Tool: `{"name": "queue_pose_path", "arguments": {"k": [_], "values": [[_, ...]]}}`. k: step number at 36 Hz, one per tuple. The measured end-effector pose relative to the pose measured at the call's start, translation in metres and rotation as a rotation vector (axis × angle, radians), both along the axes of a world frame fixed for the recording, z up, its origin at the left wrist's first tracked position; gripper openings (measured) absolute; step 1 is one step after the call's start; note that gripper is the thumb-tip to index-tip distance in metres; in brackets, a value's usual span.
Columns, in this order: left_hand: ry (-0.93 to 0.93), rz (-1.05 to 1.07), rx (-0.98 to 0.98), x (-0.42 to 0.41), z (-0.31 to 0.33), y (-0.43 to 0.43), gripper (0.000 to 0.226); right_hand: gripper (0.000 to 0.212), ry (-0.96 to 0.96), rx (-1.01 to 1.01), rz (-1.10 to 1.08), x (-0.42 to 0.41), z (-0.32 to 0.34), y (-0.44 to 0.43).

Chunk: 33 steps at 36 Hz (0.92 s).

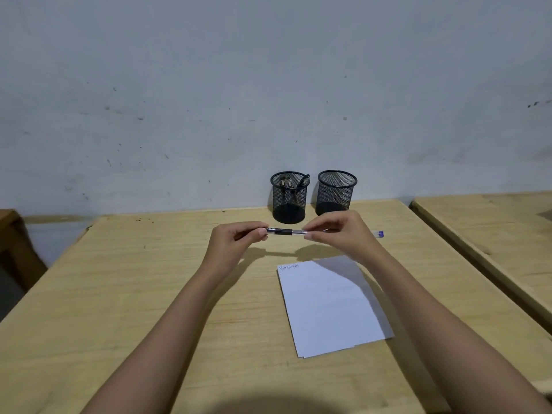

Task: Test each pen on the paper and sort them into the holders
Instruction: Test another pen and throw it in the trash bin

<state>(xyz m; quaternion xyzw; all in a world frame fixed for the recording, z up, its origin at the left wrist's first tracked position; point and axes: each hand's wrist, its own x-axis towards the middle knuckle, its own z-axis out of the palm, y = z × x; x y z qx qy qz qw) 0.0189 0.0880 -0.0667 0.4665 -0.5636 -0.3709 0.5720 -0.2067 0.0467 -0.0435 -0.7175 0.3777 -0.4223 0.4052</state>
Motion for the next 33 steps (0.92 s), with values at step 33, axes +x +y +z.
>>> {"name": "queue_pose_path", "arguments": {"k": [33], "values": [[-0.187, 0.134, 0.104, 0.065, 0.003, 0.002, 0.009, 0.020, -0.654, 0.137, -0.282, -0.034, 0.007, 0.000]]}}
